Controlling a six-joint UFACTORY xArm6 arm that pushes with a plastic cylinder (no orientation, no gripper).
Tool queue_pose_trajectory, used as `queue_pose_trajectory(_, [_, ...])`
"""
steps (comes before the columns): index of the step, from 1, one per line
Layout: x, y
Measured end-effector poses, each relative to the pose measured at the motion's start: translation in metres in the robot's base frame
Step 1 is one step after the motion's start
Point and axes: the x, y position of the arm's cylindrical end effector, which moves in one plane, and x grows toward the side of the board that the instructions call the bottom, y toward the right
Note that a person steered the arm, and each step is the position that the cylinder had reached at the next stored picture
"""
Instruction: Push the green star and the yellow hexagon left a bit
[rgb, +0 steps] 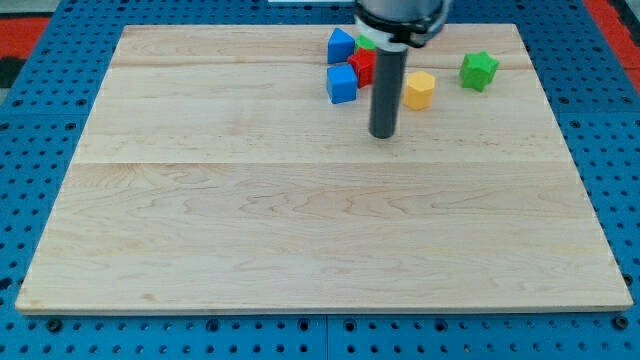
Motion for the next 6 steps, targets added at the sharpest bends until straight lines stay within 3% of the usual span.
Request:
queue_pose_trajectory(2, [-0.007,0.102])
queue_pose_trajectory(3, [-0.036,0.135])
queue_pose_trajectory(5, [-0.124,0.175])
queue_pose_trajectory(6, [-0.119,0.150])
